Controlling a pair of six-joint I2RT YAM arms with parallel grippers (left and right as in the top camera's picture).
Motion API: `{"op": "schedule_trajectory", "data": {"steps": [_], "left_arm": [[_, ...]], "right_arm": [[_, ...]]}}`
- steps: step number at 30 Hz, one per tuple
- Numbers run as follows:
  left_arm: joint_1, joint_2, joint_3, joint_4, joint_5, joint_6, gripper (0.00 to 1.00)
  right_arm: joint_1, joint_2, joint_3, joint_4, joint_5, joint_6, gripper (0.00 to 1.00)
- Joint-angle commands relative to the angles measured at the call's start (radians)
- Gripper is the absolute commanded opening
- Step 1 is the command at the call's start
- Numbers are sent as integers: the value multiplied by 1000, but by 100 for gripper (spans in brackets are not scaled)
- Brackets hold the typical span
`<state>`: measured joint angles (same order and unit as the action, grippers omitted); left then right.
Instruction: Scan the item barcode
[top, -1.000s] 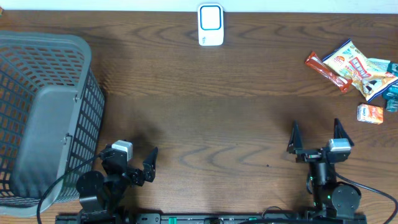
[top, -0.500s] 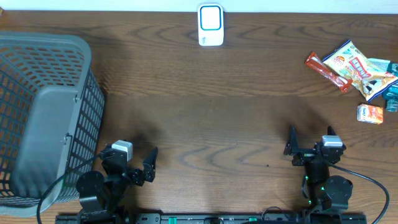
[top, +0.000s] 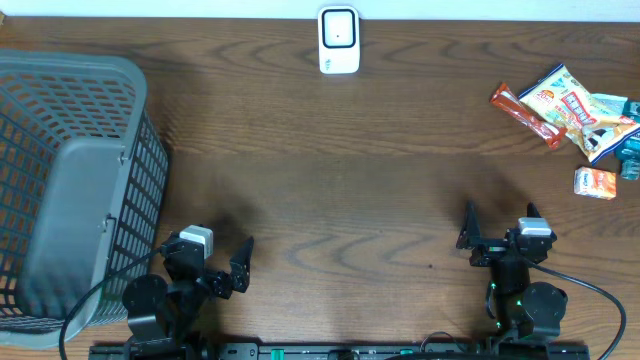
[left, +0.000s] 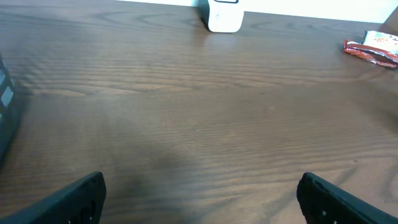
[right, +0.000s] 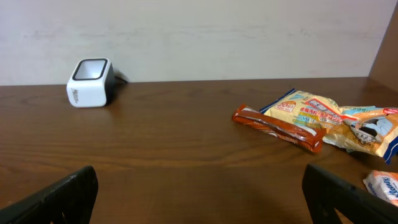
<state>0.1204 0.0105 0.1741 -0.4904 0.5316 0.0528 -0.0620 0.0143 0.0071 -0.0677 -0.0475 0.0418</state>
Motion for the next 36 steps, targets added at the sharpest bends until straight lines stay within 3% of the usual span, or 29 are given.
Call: {"op": "schedule_trajectory", "data": {"steps": [1,8,17,19,21,36], "left_arm": [[-10,-10,-3,6,-92,27,98],[-48,-8,-91,234,-309,34,98],[-48,-8,-105,269,-460,52,98],[-48,-8,-143,367,-491,52,98],[-48,-8,-171,423,-491,51,98],[-55,-9,-170,422,-495,48,98]], "right_arm": [[7,-3,-2,-5,15,10,99],[7,-3,-2,-5,15,10,99],[7,-3,-2,-5,15,10,99],[7,-3,-2,-5,15,10,99],[7,-3,-2,-5,15,10,99],[7,-3,-2,-5,15,10,99]]}}
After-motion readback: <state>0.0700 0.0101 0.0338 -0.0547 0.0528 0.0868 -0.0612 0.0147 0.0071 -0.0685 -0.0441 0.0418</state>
